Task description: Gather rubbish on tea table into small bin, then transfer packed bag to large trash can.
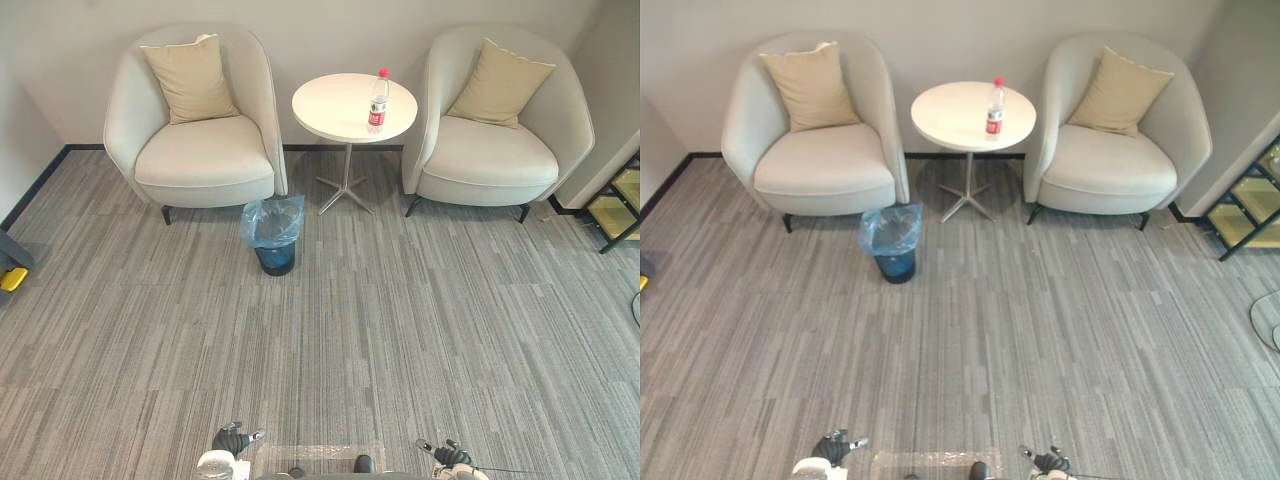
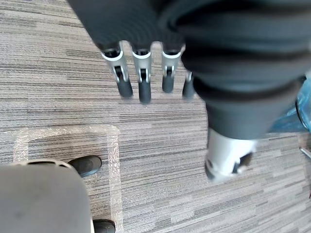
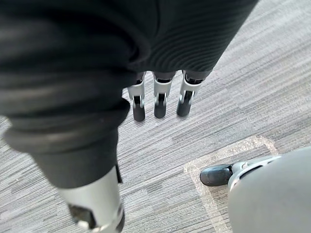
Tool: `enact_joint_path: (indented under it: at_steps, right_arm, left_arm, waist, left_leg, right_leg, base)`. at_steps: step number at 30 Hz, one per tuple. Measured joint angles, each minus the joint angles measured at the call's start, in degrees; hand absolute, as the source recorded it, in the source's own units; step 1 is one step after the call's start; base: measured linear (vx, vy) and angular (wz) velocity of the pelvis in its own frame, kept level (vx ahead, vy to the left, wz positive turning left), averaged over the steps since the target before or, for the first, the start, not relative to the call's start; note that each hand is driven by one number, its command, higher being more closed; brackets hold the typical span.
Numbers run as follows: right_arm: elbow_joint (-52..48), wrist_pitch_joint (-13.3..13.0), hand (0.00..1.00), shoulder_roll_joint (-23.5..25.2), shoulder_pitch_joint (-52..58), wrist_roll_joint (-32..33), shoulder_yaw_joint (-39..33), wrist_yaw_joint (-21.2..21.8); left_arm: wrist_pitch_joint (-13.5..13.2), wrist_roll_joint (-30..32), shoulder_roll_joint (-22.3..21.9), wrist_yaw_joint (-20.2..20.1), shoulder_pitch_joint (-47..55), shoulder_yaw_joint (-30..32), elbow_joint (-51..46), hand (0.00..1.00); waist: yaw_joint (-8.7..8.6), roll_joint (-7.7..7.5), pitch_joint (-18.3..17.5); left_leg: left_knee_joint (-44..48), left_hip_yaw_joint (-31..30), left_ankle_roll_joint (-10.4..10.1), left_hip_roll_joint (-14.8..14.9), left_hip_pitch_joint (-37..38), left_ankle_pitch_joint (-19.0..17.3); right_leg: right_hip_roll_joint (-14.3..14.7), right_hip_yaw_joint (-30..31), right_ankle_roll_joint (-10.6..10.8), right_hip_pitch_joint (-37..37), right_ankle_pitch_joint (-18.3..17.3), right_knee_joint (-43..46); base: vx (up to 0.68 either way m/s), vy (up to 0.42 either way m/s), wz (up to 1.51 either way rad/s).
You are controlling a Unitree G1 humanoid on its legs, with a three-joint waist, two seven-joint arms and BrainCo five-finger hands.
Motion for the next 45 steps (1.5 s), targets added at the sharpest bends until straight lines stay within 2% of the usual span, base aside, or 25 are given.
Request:
enact_joint_path:
  at_steps: [25, 30, 33, 34, 35, 36, 38, 39, 40, 42, 44, 45]
  right_arm:
    - [-0.04, -0.01, 0.00, -0.06, -0.17, 0.52, 0.01, -0.11]
    - [-0.50, -0.07, 0.00, -0.24, -0.26, 2.84, -0.02, -0.17]
    - [-0.55, -0.10, 0.00, -0.26, -0.29, 3.91, -0.12, -0.22]
    - [-0.54, -0.10, 0.00, -0.28, -0.27, 4.76, -0.37, -0.23]
    - [-0.67, -0.31, 0.00, -0.31, -0.30, 5.71, -0.99, -0.33]
    - [-0.64, -0.51, 0.00, -0.31, -0.30, 6.02, -1.09, -0.40]
    - [-0.86, -0.63, 0.00, -0.35, -0.12, 6.89, -1.65, -0.85]
    - [-1.05, -0.61, 0.00, -0.34, -0.11, 6.92, -1.66, -1.04]
    - [-1.39, -0.62, 0.00, -0.82, -0.28, 7.01, -1.62, -1.44]
    - [-1.30, -0.58, 0.00, -1.05, -0.36, 7.37, -1.76, -1.63]
    - [-1.36, -0.58, 0.00, -0.85, -0.44, 7.40, -1.73, -1.95]
    - [-1.39, -0.58, 0.00, -0.91, -0.47, 7.37, -1.74, -2.07]
  left_arm:
    - [0.73, 0.66, -0.19, 0.27, -1.23, -1.70, 1.19, 0.00]
    - [0.83, 0.59, -0.25, 1.20, -1.94, -2.05, 1.15, 0.00]
    - [0.90, 0.37, -0.31, 1.30, -2.28, -1.90, 0.96, 0.00]
    - [0.91, 0.31, -0.32, 1.32, -2.32, -1.85, 0.93, 0.00]
    - [0.91, 0.30, -0.39, 1.33, -2.41, -1.70, 0.83, 0.00]
    - [0.91, 0.23, -0.39, 1.34, -2.48, -1.38, 0.71, 0.00]
    - [0.89, -0.70, -1.42, 1.40, -2.25, 1.23, -2.11, 0.00]
    - [0.88, -0.82, -1.93, 1.44, -2.09, 2.02, -2.61, 0.00]
    - [0.88, -1.36, -2.99, 1.50, -1.98, 3.23, -3.02, 0.00]
    - [0.87, -2.05, -3.50, 1.44, -1.94, 3.20, -3.53, 0.00]
    - [0.84, -3.05, -3.89, 1.50, -1.93, 3.29, -3.82, 0.00]
    - [0.86, -2.99, -4.29, 1.60, -1.95, 3.90, -4.22, 0.00]
  waist:
    - [-0.34, 0.18, 0.29]
    - [-0.57, 0.44, 1.69]
    - [-0.55, 0.35, 1.99]
    - [-0.55, 0.58, 2.15]
    - [-0.57, 1.02, 2.66]
    - [-0.58, 0.87, 2.95]
    - [-0.11, 0.71, 4.45]
    - [0.06, 0.78, 4.74]
    - [0.06, 1.78, 4.82]
    - [0.12, 2.22, 4.85]
    - [0.42, 2.14, 4.86]
    - [0.46, 2.17, 4.84]
  left_leg:
    - [0.02, 2.01, -0.08, 0.38, -0.01, -0.14]
    - [0.33, 2.33, -0.24, 0.51, -0.31, -0.24]
    - [5.49, 2.81, -1.09, 1.35, -3.73, -2.75]
    - [7.36, 3.00, -1.34, 1.78, -4.41, -3.67]
    - [12.47, 3.80, -2.87, 2.83, -5.68, -5.29]
    - [15.16, 3.91, -3.23, 3.07, -6.54, -5.51]
    - [33.54, 3.81, -3.45, 5.60, -13.04, -5.43]
    - [37.16, 3.54, -3.55, 6.31, -14.79, -5.05]
    - [40.66, 2.17, -3.90, 6.49, -17.86, -7.89]
    - [38.81, 1.82, -3.36, 6.20, -19.78, -8.71]
    - [31.74, 1.01, -2.86, 4.92, -21.32, -8.18]
    - [26.21, -0.32, -2.96, 3.77, -21.96, -6.63]
  right_leg:
    - [0.40, 1.76, -0.30, -0.65, 0.18, -0.12]
    - [0.47, 1.94, -0.66, -1.06, 0.29, 0.01]
    - [0.56, 1.82, -2.14, -1.94, -0.29, 0.33]
    - [0.70, 1.84, -2.46, -1.86, -0.64, 0.45]
    - [0.89, 2.21, -2.92, -1.95, -2.38, 2.30]
    - [0.72, 2.66, -3.12, -2.00, -3.05, 2.92]
    - [0.37, 4.89, -4.66, -1.90, -6.76, 7.51]
    - [0.56, 5.29, -4.75, -1.90, -7.40, 8.46]
    - [0.35, 6.96, -5.18, -1.92, -8.80, 10.35]
    - [0.06, 8.41, -5.37, -1.87, -9.11, 10.52]
    - [-0.95, 10.87, -4.86, -1.80, -9.81, 10.51]
    - [-1.72, 12.32, -4.07, -1.77, -10.49, 10.48]
  base:
    - [-0.02, -0.017, -0.04]
    - [-0.04, -0.036, -0.03]
    - [0.00, -0.043, -0.04]
    - [0.02, -0.050, -0.10]
    - [0.02, -0.063, -0.08]
    - [0.01, -0.094, -0.12]
    - [0.04, -0.101, -0.27]
    - [0.14, -0.047, -0.49]
    - [0.12, -0.004, -0.40]
    - [0.15, 0.056, -0.54]
    - [0.21, 0.132, -0.66]
    - [0.20, 0.146, -0.59]
